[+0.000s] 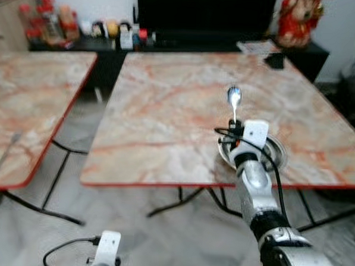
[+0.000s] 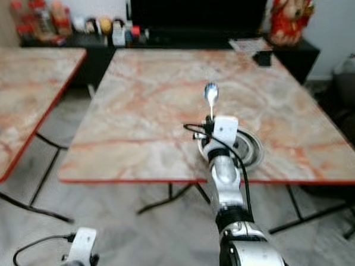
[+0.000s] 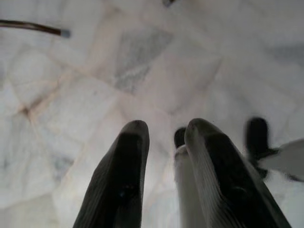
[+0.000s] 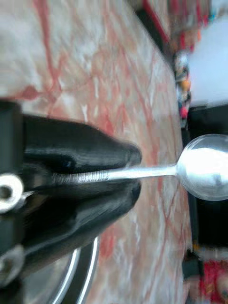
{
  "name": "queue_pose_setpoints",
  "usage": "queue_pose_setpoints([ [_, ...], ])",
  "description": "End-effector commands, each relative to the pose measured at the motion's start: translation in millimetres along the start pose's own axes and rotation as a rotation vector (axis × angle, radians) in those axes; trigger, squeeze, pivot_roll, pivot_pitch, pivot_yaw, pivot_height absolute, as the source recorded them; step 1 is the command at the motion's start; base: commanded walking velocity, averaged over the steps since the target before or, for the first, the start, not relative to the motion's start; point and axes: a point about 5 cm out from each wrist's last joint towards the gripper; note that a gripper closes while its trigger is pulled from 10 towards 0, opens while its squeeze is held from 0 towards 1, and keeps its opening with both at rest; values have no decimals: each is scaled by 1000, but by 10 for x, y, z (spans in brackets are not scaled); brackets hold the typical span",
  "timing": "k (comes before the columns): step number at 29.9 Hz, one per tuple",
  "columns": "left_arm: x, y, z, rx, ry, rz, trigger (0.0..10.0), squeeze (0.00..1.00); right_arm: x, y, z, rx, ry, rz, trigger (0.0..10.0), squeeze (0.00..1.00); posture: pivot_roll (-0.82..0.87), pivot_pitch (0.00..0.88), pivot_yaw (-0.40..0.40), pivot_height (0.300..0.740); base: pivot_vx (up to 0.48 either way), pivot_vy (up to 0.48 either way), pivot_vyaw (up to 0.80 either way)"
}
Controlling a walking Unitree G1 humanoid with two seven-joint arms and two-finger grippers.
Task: Setting the table
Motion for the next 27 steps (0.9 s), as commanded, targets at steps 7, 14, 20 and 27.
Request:
queue_pose_setpoints([
  [7,2,-5,31,-9,-10,0,10000,0,-46,-25,83,-27,12,-8,10000,0,-165,0,45,740,0,-426,0],
  [14,4,-7,41,-11,-13,-6,10000,0,-53,-12,67,-25,10,-14,10000,0,-169,0,50,740,103,-330,0],
  [20,-7,-8,75,-37,23,-10,10000,0,-72,3,50,-20,10,-21,10000,0,-169,0,50,740,0,0,0],
  [27,6,-11,96,-45,21,1,10000,0,-92,16,38,-16,12,-27,10000,0,-174,0,49,740,0,0,0],
])
Point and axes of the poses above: a point about 5 cm out from each wrist's last joint towards the gripper, its own y axis pointing back from the gripper into the wrist, its own z axis along the axis of the wrist's last joint, x = y × z, and after that the axes turned 13 degrees about -y, right-handed
